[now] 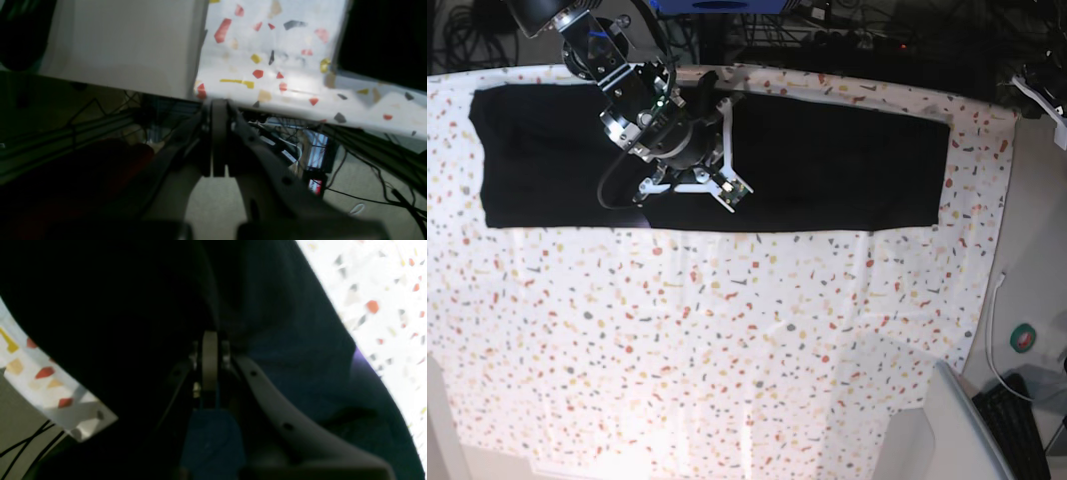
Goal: Layout the t-shirt on the table in an organized manner, then fold the t-shirt properly
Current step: 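Press the folded shirt flat with the right gripper along its middle, then grasp the folded strip's ends with both grippers and pull them apart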
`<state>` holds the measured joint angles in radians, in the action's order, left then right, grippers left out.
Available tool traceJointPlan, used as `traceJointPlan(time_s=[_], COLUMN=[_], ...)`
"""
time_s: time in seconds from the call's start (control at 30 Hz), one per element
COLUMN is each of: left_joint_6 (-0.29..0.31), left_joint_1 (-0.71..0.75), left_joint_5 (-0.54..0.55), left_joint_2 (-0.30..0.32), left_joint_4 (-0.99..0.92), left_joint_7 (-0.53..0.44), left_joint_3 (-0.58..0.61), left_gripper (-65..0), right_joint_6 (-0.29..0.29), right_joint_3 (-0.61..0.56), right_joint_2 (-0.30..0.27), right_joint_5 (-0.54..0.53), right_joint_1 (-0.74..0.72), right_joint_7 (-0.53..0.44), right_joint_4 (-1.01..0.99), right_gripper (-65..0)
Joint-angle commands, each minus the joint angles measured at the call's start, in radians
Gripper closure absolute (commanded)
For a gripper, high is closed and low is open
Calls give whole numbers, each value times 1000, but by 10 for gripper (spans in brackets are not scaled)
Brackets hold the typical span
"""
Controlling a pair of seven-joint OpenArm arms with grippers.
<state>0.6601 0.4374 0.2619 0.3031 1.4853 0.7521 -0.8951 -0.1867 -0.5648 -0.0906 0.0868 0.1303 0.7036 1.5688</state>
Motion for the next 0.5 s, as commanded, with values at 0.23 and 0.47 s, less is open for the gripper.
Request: traceJointPlan(time_s=[0.23, 0.47], left_joint_6=[7, 7], left_joint_1=[-10, -16], left_joint_5=[7, 14], left_joint_2=[25, 12], left_joint_4=[22, 123], left_joint_7=[-15, -12], left_joint_3=[-3, 90], left_gripper=[0, 0], right_joint_6=[5, 11], right_joint_3=[-1, 81], right_joint_2=[9, -41], right_joint_5=[0, 0], right_joint_1=[7, 82], right_joint_7=[-15, 75], right_joint_4=[-3, 207], right_gripper=[0, -285])
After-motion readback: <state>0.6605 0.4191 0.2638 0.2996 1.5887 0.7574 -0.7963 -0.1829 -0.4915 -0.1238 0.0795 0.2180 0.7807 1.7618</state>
